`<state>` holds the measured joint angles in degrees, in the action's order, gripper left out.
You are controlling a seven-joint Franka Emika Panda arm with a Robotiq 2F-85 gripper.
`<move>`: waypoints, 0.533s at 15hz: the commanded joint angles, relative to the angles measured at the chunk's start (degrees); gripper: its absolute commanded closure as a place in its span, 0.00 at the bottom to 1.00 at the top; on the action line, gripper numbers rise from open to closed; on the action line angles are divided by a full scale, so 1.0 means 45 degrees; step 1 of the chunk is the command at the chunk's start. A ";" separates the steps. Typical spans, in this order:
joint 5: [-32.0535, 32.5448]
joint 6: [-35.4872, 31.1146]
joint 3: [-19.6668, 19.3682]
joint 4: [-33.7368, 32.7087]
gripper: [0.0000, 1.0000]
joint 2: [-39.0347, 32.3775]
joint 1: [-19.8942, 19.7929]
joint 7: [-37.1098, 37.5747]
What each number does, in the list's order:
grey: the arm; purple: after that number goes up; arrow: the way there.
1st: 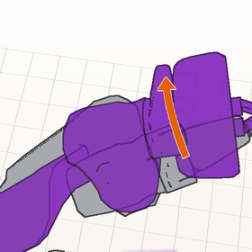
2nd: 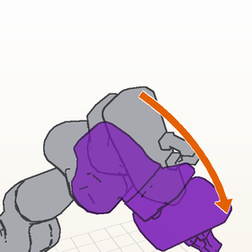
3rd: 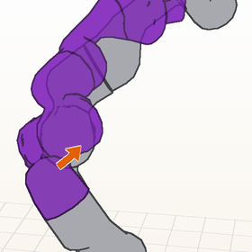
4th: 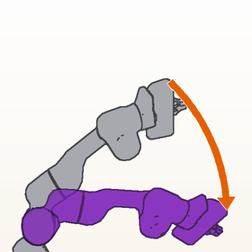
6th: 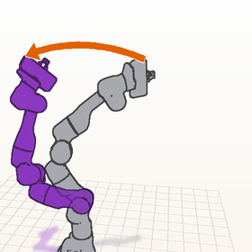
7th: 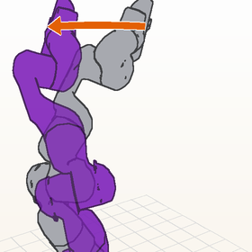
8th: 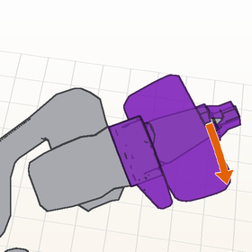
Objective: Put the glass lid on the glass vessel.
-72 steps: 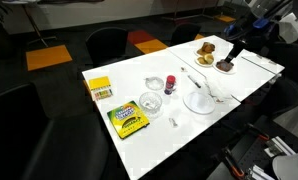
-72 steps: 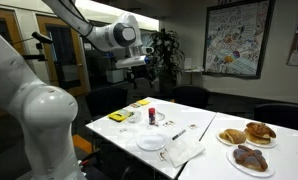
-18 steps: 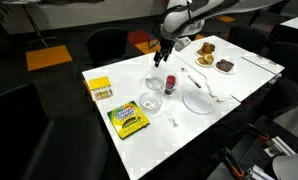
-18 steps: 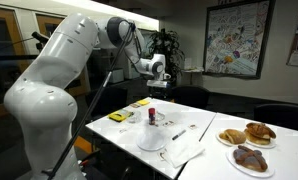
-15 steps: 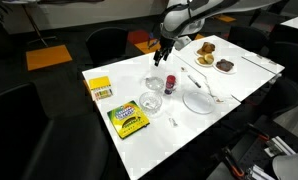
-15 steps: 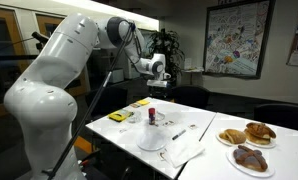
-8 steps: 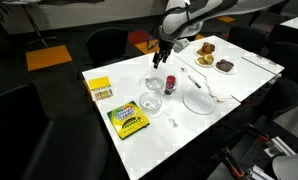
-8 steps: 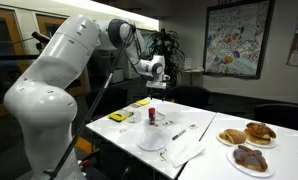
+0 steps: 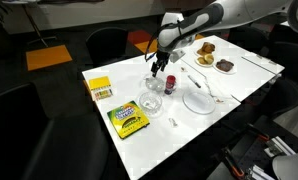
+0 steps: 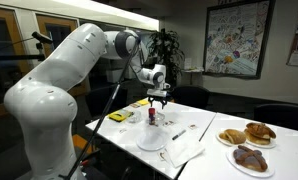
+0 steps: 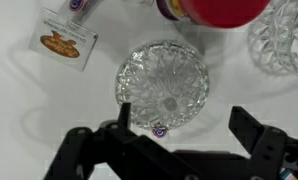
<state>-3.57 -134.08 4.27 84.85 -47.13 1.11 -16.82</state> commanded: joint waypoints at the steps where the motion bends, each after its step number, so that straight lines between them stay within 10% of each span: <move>1: 0.0215 -0.0047 0.0246 -0.0960 0.00 -0.0838 -0.0160 -0.0050; 8: 0.0262 0.0644 0.0306 -0.2147 0.00 -0.1782 -0.0052 0.0073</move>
<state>-3.56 -133.80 4.94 79.09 -52.66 1.17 -16.84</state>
